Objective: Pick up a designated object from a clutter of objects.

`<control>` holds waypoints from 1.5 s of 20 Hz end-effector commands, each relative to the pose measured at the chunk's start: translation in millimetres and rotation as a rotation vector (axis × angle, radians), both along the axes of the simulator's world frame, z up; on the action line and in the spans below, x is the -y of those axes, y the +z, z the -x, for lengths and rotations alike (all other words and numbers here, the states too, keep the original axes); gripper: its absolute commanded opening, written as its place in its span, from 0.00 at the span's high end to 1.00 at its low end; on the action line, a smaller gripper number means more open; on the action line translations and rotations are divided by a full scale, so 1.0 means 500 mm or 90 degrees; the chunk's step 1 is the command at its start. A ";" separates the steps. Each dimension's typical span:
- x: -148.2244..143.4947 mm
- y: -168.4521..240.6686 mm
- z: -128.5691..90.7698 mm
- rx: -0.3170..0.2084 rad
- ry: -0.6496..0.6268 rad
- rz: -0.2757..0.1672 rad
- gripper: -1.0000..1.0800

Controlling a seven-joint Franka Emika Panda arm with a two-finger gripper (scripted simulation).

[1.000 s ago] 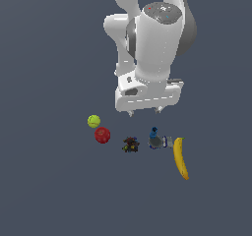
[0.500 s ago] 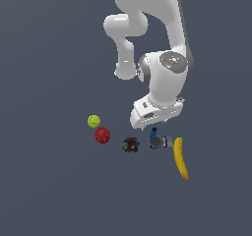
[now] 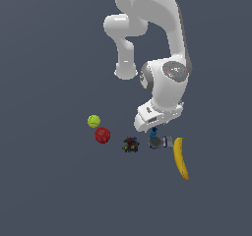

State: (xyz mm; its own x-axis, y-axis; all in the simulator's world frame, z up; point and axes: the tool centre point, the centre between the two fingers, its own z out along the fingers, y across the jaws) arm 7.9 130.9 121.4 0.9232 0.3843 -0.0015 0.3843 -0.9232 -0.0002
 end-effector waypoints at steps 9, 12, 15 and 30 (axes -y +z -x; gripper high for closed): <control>0.000 -0.064 0.002 0.001 0.001 0.000 0.04; -0.001 -0.088 0.002 0.001 0.002 0.000 0.04; -0.001 -0.100 0.001 0.001 0.002 0.000 0.04; 0.001 -0.100 0.000 0.001 0.002 0.000 1.00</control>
State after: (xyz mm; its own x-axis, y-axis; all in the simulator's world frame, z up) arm 7.6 131.2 70.7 0.9219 0.3875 0.0001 0.3875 -0.9219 -0.0002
